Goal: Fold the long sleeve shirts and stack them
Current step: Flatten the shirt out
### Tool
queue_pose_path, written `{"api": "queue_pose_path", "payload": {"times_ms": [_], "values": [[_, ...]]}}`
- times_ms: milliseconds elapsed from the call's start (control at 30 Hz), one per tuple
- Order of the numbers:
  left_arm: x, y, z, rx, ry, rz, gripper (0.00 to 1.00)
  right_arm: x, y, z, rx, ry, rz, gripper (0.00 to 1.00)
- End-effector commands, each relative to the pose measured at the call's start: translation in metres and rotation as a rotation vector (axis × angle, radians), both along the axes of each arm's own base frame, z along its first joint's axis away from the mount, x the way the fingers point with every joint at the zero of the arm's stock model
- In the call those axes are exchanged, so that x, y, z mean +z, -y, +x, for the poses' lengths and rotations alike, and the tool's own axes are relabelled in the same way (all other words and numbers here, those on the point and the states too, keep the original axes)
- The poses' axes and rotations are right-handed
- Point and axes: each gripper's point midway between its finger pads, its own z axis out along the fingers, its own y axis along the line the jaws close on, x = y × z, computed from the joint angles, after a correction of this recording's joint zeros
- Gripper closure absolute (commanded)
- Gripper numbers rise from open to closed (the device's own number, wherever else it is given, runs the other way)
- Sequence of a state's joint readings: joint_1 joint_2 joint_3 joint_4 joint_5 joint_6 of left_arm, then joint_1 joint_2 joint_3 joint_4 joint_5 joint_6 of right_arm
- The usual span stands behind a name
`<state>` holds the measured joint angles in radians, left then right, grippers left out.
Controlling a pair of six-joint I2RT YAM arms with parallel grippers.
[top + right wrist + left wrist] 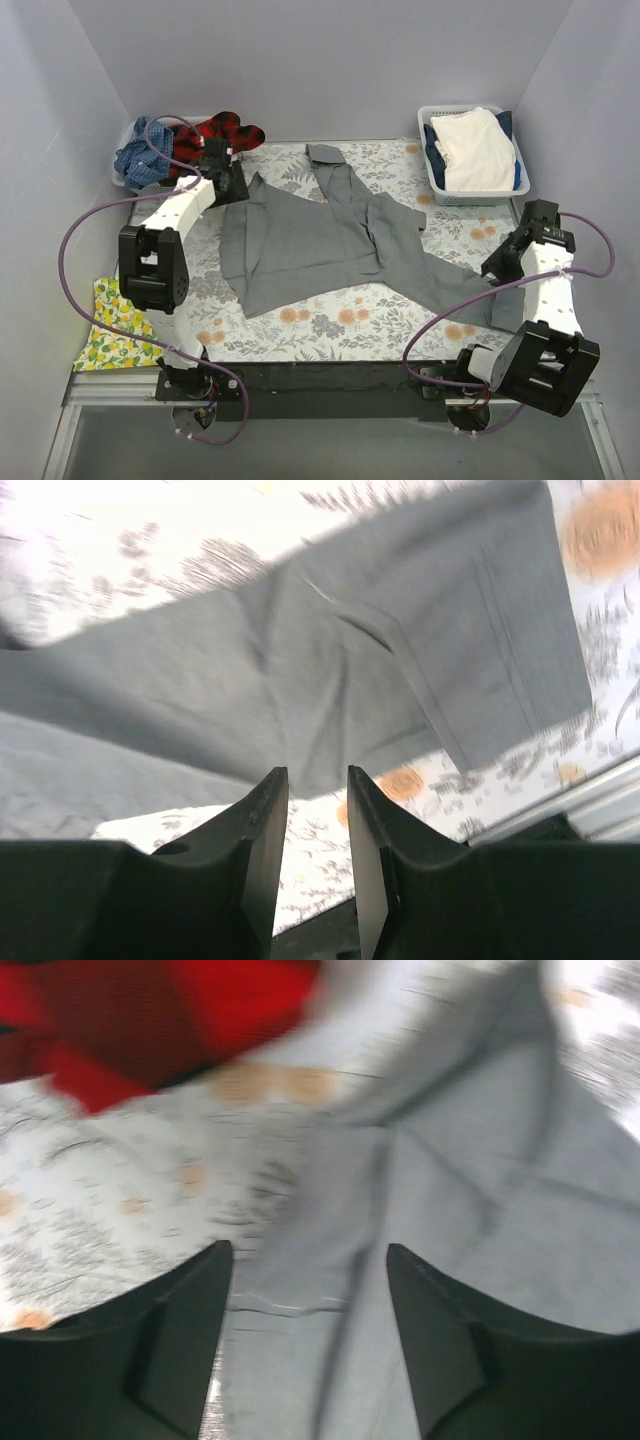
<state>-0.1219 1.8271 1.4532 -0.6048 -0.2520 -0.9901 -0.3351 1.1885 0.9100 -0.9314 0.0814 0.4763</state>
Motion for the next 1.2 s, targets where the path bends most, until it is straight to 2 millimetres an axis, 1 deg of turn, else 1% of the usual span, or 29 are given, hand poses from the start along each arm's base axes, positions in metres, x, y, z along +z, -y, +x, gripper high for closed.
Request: {"api": "queue_pose_path", "payload": {"times_ms": [0,33,67,100,133,167,200,233,267,300,333,367,400,433,467,533,567,600,667,733,767,800,867,900,967,1000,1100,1133,1167], "values": [[0.032,0.086,0.017,-0.264,0.092,-0.11,0.32,0.046,-0.009,0.051,0.189,0.188,-0.049,0.62],[0.03,0.104,0.015,-0.299,0.084,-0.131,0.31,0.053,-0.014,0.059,0.216,0.218,-0.062,0.61],[0.03,0.115,0.015,-0.316,0.084,-0.162,0.3,0.062,-0.017,0.073,0.248,0.267,-0.087,0.58],[0.033,0.13,0.016,-0.335,0.09,-0.211,0.29,0.074,-0.032,0.085,0.324,0.309,-0.094,0.57],[0.03,0.14,0.016,-0.353,0.079,-0.251,0.29,0.079,-0.041,0.093,0.356,0.324,-0.095,0.57],[0.033,0.148,0.019,-0.368,0.09,-0.281,0.29,0.076,-0.05,0.102,0.392,0.316,-0.087,0.57],[0.04,0.16,0.021,-0.392,0.1,-0.328,0.28,0.081,-0.072,0.112,0.475,0.34,-0.076,0.57],[0.038,0.166,0.023,-0.407,0.096,-0.351,0.28,0.079,-0.085,0.116,0.526,0.33,-0.071,0.57],[0.039,0.171,0.025,-0.419,0.098,-0.365,0.28,0.067,-0.095,0.123,0.559,0.297,-0.059,0.57],[0.037,0.176,0.026,-0.43,0.094,-0.375,0.27,0.066,-0.116,0.127,0.632,0.301,-0.044,0.57],[0.028,0.182,0.029,-0.442,0.075,-0.394,0.27,0.067,-0.127,0.135,0.675,0.314,-0.042,0.57],[0.023,0.185,0.03,-0.448,0.062,-0.401,0.27,0.056,-0.137,0.142,0.709,0.289,-0.037,0.56],[0.019,0.187,0.03,-0.453,0.05,-0.408,0.27,0.055,-0.157,0.149,0.772,0.307,-0.013,0.57],[0.013,0.187,0.032,-0.441,0.039,-0.404,0.27,0.065,-0.168,0.162,0.807,0.34,-0.013,0.56],[0.004,0.186,0.034,-0.429,0.023,-0.393,0.28,0.052,-0.174,0.171,0.843,0.303,-0.024,0.56],[-0.004,0.182,0.034,-0.406,0.007,-0.371,0.28,0.054,-0.192,0.186,0.906,0.318,-0.039,0.55],[-0.009,0.176,0.034,-0.385,-0.002,-0.341,0.28,0.054,-0.2,0.201,0.938,0.33,-0.042,0.53],[-0.011,0.175,0.033,-0.386,-0.008,-0.328,0.29,0.056,-0.207,0.208,0.956,0.339,-0.04,0.53],[-0.019,0.166,0.03,-0.384,-0.02,-0.286,0.3,0.05,-0.22,0.224,0.996,0.337,-0.012,0.53],[-0.02,0.161,0.027,-0.376,-0.022,-0.264,0.31,0.04,-0.225,0.226,1.019,0.315,0.001,0.52],[-0.02,0.159,0.026,-0.378,-0.02,-0.254,0.32,0.03,-0.233,0.223,1.042,0.296,0.049,0.53],[-0.023,0.154,0.023,-0.374,-0.025,-0.229,0.34,0.024,-0.236,0.22,1.053,0.282,0.068,0.52],[-0.026,0.149,0.021,-0.372,-0.03,-0.203,0.35,0.009,-0.244,0.21,1.08,0.248,0.127,0.52],[-0.03,0.141,0.02,-0.355,-0.034,-0.163,0.35,-0.002,-0.244,0.202,1.082,0.217,0.143,0.52],[-0.035,0.135,0.018,-0.345,-0.045,-0.136,0.35,-0.014,-0.248,0.192,1.091,0.184,0.176,0.52],[-0.04,0.128,0.016,-0.331,-0.052,-0.103,0.35,-0.026,-0.245,0.183,1.088,0.147,0.188,0.52],[-0.044,0.117,0.012,-0.304,-0.067,-0.054,0.35,-0.04,-0.237,0.174,1.064,0.102,0.169,0.52],[-0.041,0.108,0.011,-0.272,-0.067,-0.016,0.35,-0.047,-0.232,0.166,1.05,0.074,0.166,0.53],[-0.04,0.1,0.01,-0.247,-0.068,0.015,0.35,-0.048,-0.227,0.165,1.035,0.067,0.141,0.53]]}}
